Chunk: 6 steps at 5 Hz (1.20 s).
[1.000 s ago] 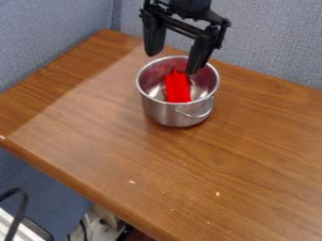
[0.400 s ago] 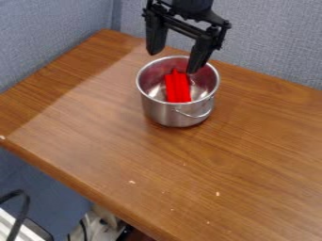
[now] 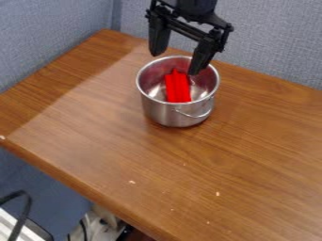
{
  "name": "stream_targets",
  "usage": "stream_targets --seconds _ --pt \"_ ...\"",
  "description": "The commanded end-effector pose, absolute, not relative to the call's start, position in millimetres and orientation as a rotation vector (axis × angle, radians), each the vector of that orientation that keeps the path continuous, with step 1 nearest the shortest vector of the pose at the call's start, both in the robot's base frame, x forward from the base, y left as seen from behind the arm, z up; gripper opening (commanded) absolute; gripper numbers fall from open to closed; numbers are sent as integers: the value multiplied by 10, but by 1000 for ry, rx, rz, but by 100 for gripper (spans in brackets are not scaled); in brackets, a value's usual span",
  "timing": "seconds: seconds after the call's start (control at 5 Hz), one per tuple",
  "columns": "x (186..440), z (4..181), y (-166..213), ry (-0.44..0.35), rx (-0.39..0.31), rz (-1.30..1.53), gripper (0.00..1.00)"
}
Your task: Put the red object in the metal pot
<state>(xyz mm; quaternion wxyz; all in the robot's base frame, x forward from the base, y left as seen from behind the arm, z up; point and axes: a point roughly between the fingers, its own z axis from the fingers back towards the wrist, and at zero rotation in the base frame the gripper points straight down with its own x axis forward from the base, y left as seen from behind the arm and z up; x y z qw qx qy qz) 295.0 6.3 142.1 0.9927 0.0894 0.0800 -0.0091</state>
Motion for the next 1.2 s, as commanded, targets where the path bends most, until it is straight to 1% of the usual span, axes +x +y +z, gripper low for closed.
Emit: stream_targets --seconds 0.0,1.0 --pt "3010 1563 52 111 195 -27 100" --pt "3018 1563 37 132 205 -31 100"
